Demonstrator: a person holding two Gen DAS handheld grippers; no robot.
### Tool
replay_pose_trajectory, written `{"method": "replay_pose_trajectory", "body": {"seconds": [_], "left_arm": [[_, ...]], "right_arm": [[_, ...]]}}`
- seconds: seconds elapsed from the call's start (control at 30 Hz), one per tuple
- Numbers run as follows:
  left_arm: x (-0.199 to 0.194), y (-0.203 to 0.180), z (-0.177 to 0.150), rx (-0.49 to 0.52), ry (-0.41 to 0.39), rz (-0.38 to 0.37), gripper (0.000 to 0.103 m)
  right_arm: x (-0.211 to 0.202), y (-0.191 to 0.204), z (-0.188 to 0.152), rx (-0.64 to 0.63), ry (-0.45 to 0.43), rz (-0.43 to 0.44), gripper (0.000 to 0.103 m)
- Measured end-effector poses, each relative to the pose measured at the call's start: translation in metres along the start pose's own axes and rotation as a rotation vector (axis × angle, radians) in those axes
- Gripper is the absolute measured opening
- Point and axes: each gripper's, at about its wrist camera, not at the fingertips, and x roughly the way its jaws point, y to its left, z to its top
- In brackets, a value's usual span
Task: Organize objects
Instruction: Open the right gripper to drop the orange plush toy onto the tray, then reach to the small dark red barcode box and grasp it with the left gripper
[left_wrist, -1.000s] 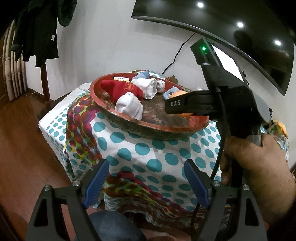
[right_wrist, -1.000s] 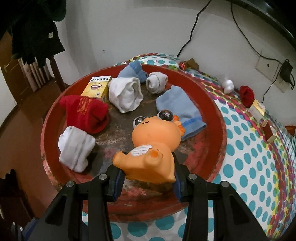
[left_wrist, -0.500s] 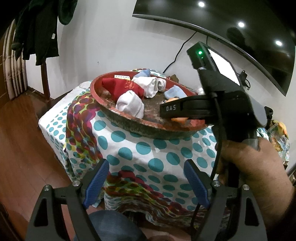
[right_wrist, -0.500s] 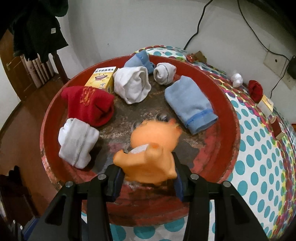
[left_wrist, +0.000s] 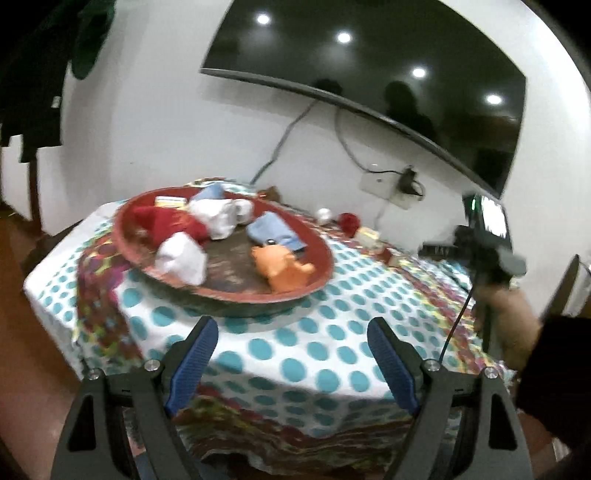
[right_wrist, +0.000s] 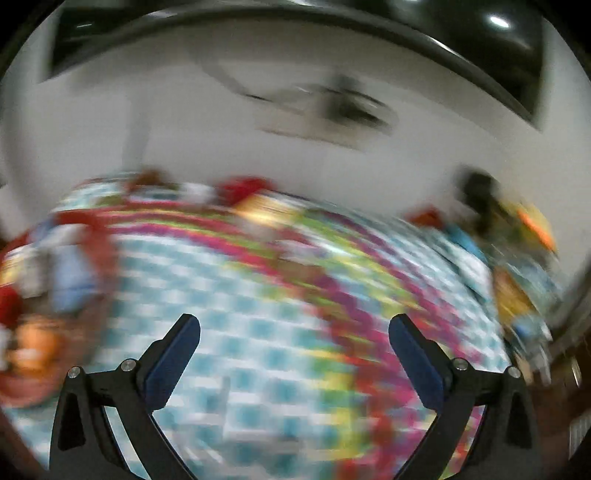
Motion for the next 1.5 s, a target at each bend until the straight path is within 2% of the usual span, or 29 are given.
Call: {"method": "replay_pose_trajectory", "body": {"seconds": [0.07,0.17,0.33,0.4,0.47,0.53,0.67,0.77,0.87,0.93,1.0,1.17,1.23,1.3,1.33,1.4,1.5], "left_arm": [[0.005,-0.006,-0.003,0.036,0.001,-0.009,0.085],[0.015,-0.017,-0.007,0.094,0.032,-0.012,0.085],[0.037,-0.038,0.002,0.123,0.062,0.010,0.085],[0.054,-0.055,0.014,0.158,0.091,0.012,0.085],[0.073,-0.074,0.030,0.179,0.087,0.017,0.085],[0.091,-0.092,0.044,0.191,0.088,0.021,0.085],[0.156,-0.141,0.071,0.233,0.087,0.035,0.085],[0.215,-0.183,0.083,0.298,0.116,0.048,0.085],[0.269,-0.220,0.086,0.315,0.176,0.028,0.085],[0.296,-0.235,0.087,0.311,0.190,0.052,0.085],[0.326,-0.245,0.087,0.289,0.207,0.057,0.085],[0.389,-0.251,0.081,0.295,0.289,0.124,0.084],[0.408,-0.248,0.081,0.279,0.322,0.146,0.072],[0.423,-0.247,0.078,0.277,0.376,0.173,0.030],[0.430,-0.245,0.077,0.264,0.407,0.173,0.029],[0.428,-0.243,0.076,0.246,0.411,0.157,0.029],[0.416,-0.251,0.075,0.299,0.382,0.152,0.028]], "right_arm": [[0.021,-0.042,-0.013,0.111,0.035,-0.024,0.102],[0.041,-0.090,-0.024,0.244,0.057,-0.013,0.102],[0.066,-0.140,-0.026,0.345,0.082,0.031,0.102],[0.078,-0.145,-0.029,0.352,0.090,0.061,0.102],[0.089,-0.150,-0.034,0.389,0.123,0.115,0.101],[0.085,-0.158,-0.037,0.429,0.089,0.163,0.102],[0.084,-0.170,-0.044,0.504,0.070,0.200,0.102],[0.084,-0.167,-0.042,0.490,0.069,0.215,0.102],[0.084,-0.168,-0.042,0.494,0.061,0.225,0.102],[0.083,-0.169,-0.043,0.499,0.056,0.233,0.102],[0.082,-0.169,-0.042,0.496,0.050,0.236,0.102],[0.081,-0.169,-0.042,0.497,0.041,0.237,0.102],[0.080,-0.169,-0.042,0.497,0.038,0.237,0.102],[0.080,-0.169,-0.042,0.491,0.034,0.240,0.102],[0.080,-0.168,-0.041,0.487,0.036,0.243,0.102],[0.080,-0.167,-0.041,0.482,0.034,0.249,0.102],[0.080,-0.168,-0.040,0.482,0.033,0.248,0.102]]}}
